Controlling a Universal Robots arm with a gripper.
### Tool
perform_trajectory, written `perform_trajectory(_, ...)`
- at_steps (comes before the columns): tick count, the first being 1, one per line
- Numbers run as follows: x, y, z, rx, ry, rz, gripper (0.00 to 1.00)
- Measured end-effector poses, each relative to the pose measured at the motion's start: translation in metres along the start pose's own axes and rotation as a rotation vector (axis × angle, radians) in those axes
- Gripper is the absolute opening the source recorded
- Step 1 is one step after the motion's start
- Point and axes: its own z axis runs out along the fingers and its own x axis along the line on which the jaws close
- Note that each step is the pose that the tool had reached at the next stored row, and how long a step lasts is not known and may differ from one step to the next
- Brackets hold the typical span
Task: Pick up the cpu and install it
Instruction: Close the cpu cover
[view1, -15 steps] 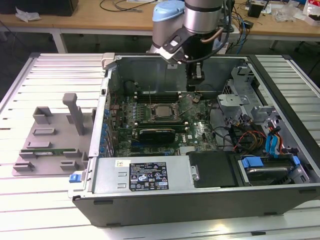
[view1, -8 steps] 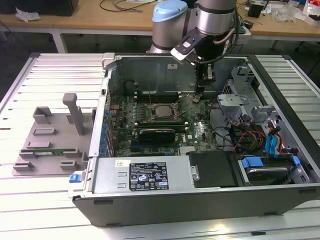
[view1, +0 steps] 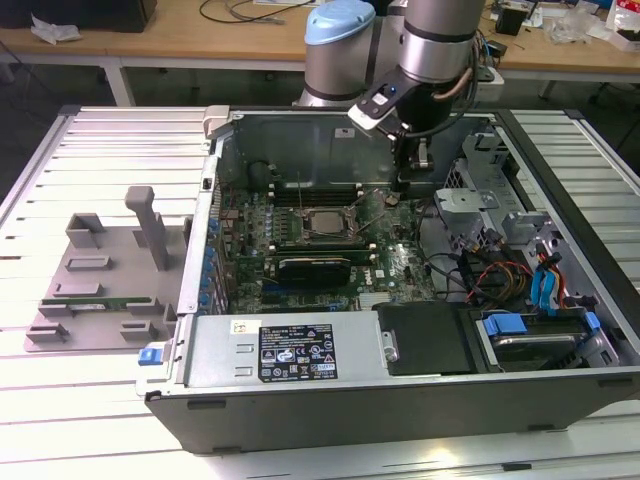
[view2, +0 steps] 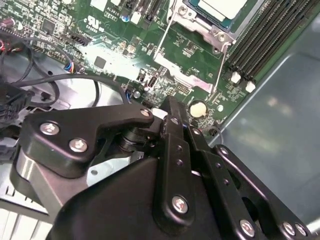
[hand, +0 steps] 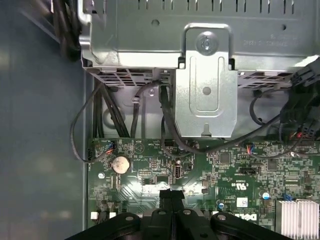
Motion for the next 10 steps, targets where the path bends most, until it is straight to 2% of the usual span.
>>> perform_trajectory(3,0.0002,0.0004,0.0092,0.0085,0.0001,0.000,0.11)
perform_trajectory(6,0.0002,0.0007,0.0154,0.0161,0.0001,0.000,0.11)
perform_trajectory(10,0.0003,0.0011,0.0175,0.0178,0.0000,0.000,0.11)
